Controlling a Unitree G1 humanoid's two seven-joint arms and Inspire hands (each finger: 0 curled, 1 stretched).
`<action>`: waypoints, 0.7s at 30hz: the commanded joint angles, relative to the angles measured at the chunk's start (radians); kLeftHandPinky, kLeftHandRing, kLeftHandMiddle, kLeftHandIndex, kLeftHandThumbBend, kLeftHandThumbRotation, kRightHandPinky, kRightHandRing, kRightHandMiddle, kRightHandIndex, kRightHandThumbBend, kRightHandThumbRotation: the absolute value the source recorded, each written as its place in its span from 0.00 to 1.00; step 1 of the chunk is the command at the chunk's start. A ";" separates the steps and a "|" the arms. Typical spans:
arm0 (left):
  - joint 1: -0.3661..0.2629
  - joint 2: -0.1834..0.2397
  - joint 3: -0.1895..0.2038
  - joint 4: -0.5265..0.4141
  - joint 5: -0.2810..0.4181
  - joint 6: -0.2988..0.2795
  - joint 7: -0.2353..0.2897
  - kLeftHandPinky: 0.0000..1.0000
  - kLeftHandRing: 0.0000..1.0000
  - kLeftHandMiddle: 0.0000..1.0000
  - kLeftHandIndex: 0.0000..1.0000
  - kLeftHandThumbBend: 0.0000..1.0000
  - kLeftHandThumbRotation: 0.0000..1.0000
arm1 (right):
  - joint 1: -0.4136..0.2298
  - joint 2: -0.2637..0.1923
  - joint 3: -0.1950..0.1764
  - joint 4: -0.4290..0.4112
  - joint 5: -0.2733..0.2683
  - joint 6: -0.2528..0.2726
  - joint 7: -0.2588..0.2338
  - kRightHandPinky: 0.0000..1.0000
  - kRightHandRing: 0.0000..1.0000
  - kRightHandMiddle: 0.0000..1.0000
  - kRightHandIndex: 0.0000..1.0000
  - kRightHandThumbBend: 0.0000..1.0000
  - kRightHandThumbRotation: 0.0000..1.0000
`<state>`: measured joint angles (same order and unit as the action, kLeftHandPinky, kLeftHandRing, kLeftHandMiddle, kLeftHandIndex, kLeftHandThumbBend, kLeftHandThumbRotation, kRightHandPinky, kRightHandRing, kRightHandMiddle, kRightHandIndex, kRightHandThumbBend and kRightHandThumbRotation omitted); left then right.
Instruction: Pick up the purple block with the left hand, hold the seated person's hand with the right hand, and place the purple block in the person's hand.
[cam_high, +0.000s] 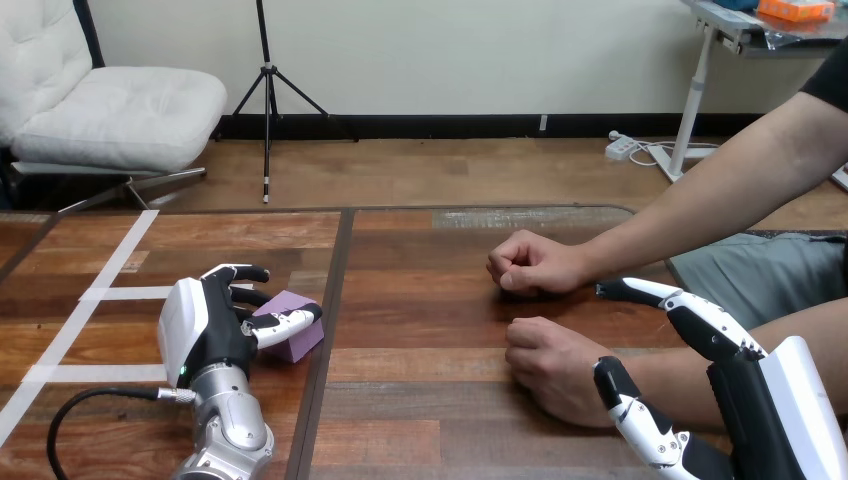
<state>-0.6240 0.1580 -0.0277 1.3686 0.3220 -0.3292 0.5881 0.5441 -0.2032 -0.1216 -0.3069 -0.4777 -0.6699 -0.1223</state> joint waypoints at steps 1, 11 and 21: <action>-0.045 0.008 -0.001 -0.018 0.003 -0.018 -0.002 0.53 0.51 0.54 0.64 0.66 0.00 | -0.050 -0.009 -0.002 -0.016 0.006 -0.012 -0.008 0.83 0.79 0.76 0.74 0.44 0.59; -0.045 0.009 -0.005 -0.019 0.008 -0.022 0.005 0.53 0.51 0.54 0.64 0.66 0.00 | -0.053 -0.008 0.000 -0.014 0.002 -0.012 -0.008 0.83 0.79 0.76 0.74 0.43 0.59; -0.050 0.004 0.000 -0.021 0.003 -0.027 0.012 0.54 0.51 0.53 0.63 0.67 0.00 | -0.057 -0.010 -0.001 -0.013 0.007 -0.006 -0.005 0.83 0.79 0.77 0.74 0.44 0.59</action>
<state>-0.6241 0.1577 -0.0252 1.3686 0.3214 -0.3297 0.5864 0.5439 -0.2031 -0.1214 -0.3069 -0.4778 -0.6699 -0.1223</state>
